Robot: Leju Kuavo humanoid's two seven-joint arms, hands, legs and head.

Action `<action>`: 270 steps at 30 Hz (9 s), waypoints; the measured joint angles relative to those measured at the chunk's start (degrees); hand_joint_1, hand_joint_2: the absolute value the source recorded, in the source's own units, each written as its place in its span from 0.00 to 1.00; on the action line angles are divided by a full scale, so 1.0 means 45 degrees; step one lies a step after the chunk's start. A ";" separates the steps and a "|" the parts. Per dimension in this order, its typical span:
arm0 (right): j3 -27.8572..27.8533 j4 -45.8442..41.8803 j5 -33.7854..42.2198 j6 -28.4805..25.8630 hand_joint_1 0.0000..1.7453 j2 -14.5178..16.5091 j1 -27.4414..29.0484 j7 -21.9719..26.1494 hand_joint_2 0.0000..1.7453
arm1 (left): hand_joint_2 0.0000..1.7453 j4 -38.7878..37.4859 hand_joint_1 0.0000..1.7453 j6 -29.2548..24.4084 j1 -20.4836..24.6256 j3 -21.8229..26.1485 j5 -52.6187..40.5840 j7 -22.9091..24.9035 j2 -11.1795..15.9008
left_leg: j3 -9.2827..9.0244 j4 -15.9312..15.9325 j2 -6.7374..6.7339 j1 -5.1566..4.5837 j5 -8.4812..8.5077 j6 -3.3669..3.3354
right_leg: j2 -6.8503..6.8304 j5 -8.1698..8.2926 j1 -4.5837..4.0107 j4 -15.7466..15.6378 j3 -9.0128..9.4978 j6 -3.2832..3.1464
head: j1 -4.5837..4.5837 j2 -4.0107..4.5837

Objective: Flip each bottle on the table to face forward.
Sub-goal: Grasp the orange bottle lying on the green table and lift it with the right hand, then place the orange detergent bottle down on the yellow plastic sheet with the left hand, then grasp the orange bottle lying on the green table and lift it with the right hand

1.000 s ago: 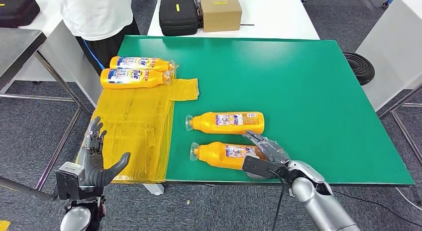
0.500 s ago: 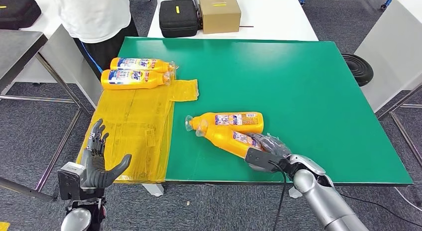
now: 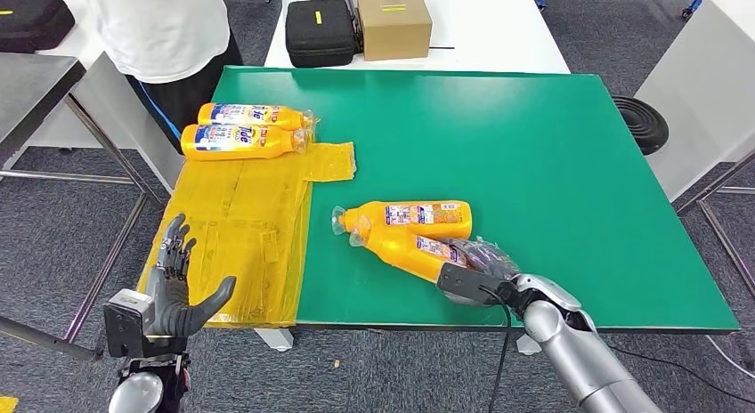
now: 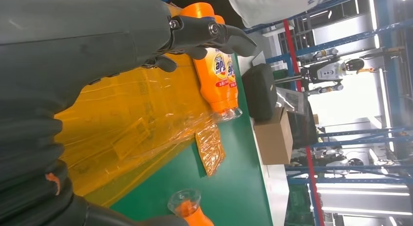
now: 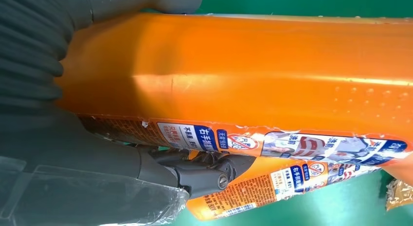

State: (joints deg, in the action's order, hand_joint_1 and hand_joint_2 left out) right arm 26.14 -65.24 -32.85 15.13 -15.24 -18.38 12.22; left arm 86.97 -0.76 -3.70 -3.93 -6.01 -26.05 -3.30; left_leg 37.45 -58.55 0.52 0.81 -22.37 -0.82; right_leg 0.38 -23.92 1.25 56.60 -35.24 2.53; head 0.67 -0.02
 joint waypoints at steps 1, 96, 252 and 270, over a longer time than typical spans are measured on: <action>-0.0006 -0.0024 -0.0009 -0.0055 1.00 0.0016 0.0019 0.0000 1.00 | 1.00 0.0000 0.00 0.0000 0.0000 0.0000 0.0000 0.0012 0.0000 | 0.0000 0.0000 -0.0001 0.0000 0.0000 0.0000 | 0.0000 0.0000 0.0000 0.0000 0.0000 0.0000 | 0.0000 0.0000; 0.0603 0.4041 0.0425 -0.4942 1.00 0.6862 -0.0244 0.5292 1.00 | 1.00 -0.4054 0.01 0.5607 0.3762 -0.3259 0.4802 0.1286 0.0123 | 0.0133 0.0000 0.0011 0.0001 0.0001 0.0006 | -0.0002 -0.0018 0.0005 0.0012 -0.0115 0.0021 | -0.0004 0.0000; -0.2034 -0.4694 0.1572 -0.2118 0.00 0.4266 0.3287 0.5087 0.00 | 1.00 -1.3430 0.00 0.2405 1.1831 -1.0931 -1.0909 0.2186 0.2465 | 0.0125 -0.0003 0.0001 0.0003 0.0028 0.0002 | 0.0017 0.0015 0.0000 0.0018 -0.0105 -0.0006 | -0.0002 0.0000; -0.2024 -0.4317 0.1728 -0.2086 0.00 0.4279 0.2964 0.5174 0.00 | 1.00 -1.2672 0.00 0.2640 1.1750 -1.0943 -1.0375 0.1979 0.3476 | 0.0125 -0.0003 0.0000 0.0006 0.0029 0.0002 | 0.0014 0.0014 -0.0004 0.0020 -0.0107 -0.0007 | -0.0002 0.0000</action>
State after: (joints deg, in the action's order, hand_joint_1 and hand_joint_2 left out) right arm 17.03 -84.66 -25.07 5.74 4.02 -5.04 35.50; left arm 29.94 11.11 49.18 -53.18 -52.70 -17.14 12.34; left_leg 38.01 -58.56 0.52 0.84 -22.24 -0.81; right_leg 0.44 -23.86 1.23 56.69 -35.72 2.50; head 0.66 -0.02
